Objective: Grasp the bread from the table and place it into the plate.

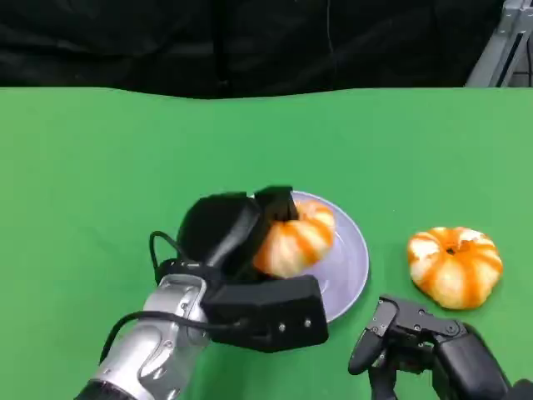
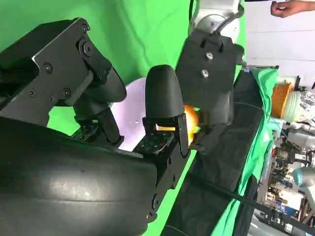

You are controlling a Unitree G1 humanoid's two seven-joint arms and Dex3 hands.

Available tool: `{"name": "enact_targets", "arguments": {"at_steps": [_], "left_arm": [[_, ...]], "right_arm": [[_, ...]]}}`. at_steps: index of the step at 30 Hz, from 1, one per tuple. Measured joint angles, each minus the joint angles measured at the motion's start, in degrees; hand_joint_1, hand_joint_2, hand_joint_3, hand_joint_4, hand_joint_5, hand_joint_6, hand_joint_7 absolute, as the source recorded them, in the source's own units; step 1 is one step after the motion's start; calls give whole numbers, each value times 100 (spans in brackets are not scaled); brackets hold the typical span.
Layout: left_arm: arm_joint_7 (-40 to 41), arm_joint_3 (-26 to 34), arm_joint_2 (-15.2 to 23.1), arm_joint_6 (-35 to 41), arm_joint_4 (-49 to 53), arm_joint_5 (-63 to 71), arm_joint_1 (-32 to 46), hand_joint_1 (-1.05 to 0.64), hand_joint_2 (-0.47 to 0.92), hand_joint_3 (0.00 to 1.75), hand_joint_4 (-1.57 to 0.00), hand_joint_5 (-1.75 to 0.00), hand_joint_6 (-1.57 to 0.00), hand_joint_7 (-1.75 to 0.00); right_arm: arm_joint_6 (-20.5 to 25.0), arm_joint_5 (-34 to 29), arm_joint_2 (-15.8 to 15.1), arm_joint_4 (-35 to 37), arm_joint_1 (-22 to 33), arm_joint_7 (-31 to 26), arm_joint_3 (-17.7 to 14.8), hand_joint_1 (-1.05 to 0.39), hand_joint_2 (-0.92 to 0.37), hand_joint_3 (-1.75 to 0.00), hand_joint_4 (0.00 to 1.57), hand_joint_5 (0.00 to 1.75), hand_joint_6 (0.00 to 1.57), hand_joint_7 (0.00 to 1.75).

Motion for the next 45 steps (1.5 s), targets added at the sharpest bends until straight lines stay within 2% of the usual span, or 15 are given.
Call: {"name": "enact_targets", "arguments": {"at_steps": [3,6,8,14,20,21,23,24,25,30,36,39,42,44,45], "left_arm": [[-741,-84,42,525,-359,87,-2,-78,92,35,-2,-27,-11,-4],[-1245,-173,101,913,-579,194,0,-87,92,43,0,-7,-4,-1],[-1469,-207,146,1077,-722,251,-1,-90,92,45,-1,-3,-3,-2],[-2090,-253,403,1152,-971,301,-2,-91,92,46,-4,-4,-8,-4],[-2495,-164,622,1125,-1319,138,-1,-83,92,42,-17,-13,-25,-12],[-2523,-154,652,1119,-1385,114,0,-82,92,42,-20,-15,-42,-21],[-2528,-132,694,1083,-1488,75,17,-81,92,42,-21,-17,-51,-25],[-2528,-126,713,1047,-1534,68,29,-78,92,39,-29,-21,-73,-37],[-2483,-102,720,997,-1565,63,53,-78,92,39,-32,-23,-82,-42],[-1944,17,695,760,-1584,48,211,-77,92,43,-37,-26,-97,-55],[-1806,37,695,707,-1583,78,221,-76,92,43,-37,-27,-95,-55],[-1786,39,695,703,-1582,79,221,-76,92,43,-32,-26,-90,-39],[-1789,39,700,703,-1582,78,221,-75,92,44,-28,-25,-80,-28],[-1798,39,712,702,-1583,79,221,-75,92,44,-26,-25,-62,-17],[-1809,39,732,691,-1586,76,222,-73,92,43,-21,-38,-55,-13]], "right_arm": [[2,13,2,-36,40,6,17,10,-37,-144,82,169,72,153],[2,17,1,-104,41,15,41,10,-36,-145,82,169,72,154],[2,18,1,-108,44,20,44,10,-36,-145,82,169,71,154],[6,35,1,-124,46,64,43,10,-36,-145,81,169,71,154],[12,35,1,-125,44,71,41,10,-37,-145,81,169,71,154],[13,35,1,-125,44,72,41,10,-36,-145,81,169,71,154],[17,31,-1,-127,42,74,40,9,-36,-145,81,169,71,154],[20,25,-2,-129,41,74,39,10,-36,-145,82,169,72,154],[23,22,-2,-131,39,75,39,10,-36,-145,82,169,72,155],[35,26,-2,-138,38,84,30,10,-36,-146,82,170,71,155],[56,10,-2,-207,39,86,40,11,-36,-146,82,170,71,155],[66,9,-2,-212,39,86,42,12,-36,-146,82,170,71,155],[113,9,-2,-227,39,86,45,12,-36,-147,82,170,71,155],[156,9,-1,-238,39,86,45,13,-36,-147,82,170,71,155],[163,10,-1,-243,39,86,45,13,-36,-147,82,171,71,155]]}}
